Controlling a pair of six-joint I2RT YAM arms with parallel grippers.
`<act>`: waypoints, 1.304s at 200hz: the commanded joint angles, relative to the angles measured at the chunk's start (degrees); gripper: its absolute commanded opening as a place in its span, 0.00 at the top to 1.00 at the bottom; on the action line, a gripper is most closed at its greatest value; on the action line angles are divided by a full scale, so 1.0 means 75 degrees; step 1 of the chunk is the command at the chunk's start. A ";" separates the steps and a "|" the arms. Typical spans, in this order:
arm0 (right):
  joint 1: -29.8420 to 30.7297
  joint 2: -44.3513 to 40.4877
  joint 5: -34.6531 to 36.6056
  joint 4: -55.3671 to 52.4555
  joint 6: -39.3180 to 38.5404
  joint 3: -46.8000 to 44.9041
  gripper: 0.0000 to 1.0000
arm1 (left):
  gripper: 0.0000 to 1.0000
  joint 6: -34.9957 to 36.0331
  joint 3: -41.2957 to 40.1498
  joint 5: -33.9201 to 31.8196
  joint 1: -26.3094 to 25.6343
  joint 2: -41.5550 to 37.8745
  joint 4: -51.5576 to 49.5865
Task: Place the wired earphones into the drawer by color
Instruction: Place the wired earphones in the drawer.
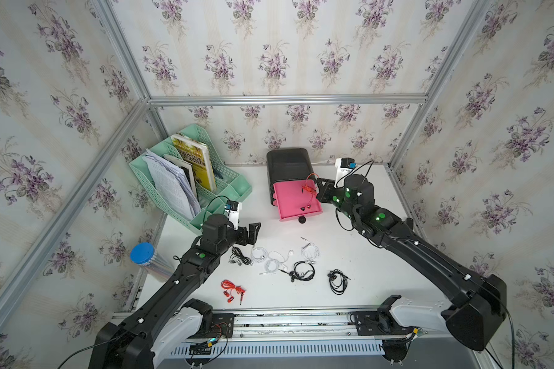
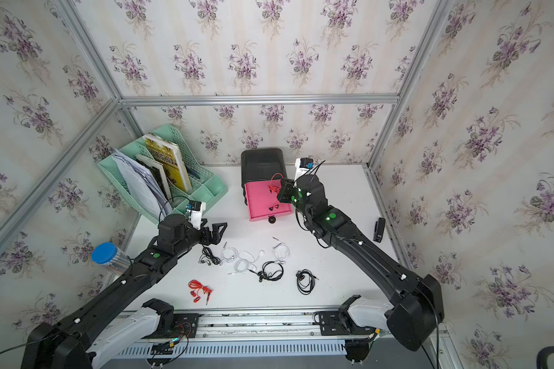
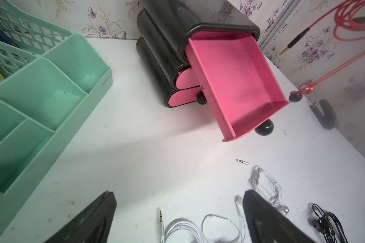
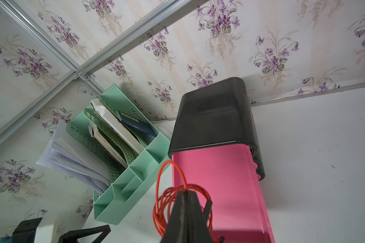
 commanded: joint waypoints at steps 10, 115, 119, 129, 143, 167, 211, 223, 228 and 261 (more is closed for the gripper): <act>-0.0038 0.0522 0.0195 0.0515 -0.0163 0.0317 1.00 | 0.01 0.0090 0.0007 -0.0048 -0.0003 -0.0010 0.0029; -0.0284 0.1489 0.0368 0.0600 -0.0320 0.0520 1.00 | 0.01 0.0073 0.0050 0.0003 -0.0002 0.0143 0.0058; -0.0284 0.1526 0.0344 0.0624 -0.0299 0.0502 1.00 | 0.01 0.0070 0.0048 0.0000 -0.0003 0.0143 0.0059; -0.0284 0.1622 0.0255 0.0677 -0.0248 0.0490 1.00 | 0.01 0.0077 0.0044 -0.0001 0.0005 0.0151 0.0073; -0.0275 0.1768 0.0082 0.0736 -0.0128 0.0485 1.00 | 0.01 0.0075 0.0043 -0.0001 0.0007 0.0164 0.0076; -0.0261 0.2005 -0.0260 0.0929 0.0148 0.0450 1.00 | 0.01 0.0089 0.0041 -0.0001 0.0004 0.0155 0.0070; -0.0100 0.2469 -0.0621 0.1107 0.0471 0.0491 1.00 | 0.01 0.0085 0.0044 -0.0036 0.0002 0.0108 0.0036; -0.0041 0.2588 -0.0680 0.1140 0.0528 0.0485 1.00 | 0.01 0.0089 0.0041 -0.0025 0.0001 0.0110 0.0045; -0.0021 0.2637 -0.0707 0.1154 0.0549 0.0484 1.00 | 0.01 0.0081 0.0047 -0.0025 0.0002 0.0108 0.0035; 0.0072 0.2953 -0.0853 0.1202 0.0684 0.0497 1.00 | 0.01 0.0083 0.0041 -0.0024 -0.0004 0.0096 0.0041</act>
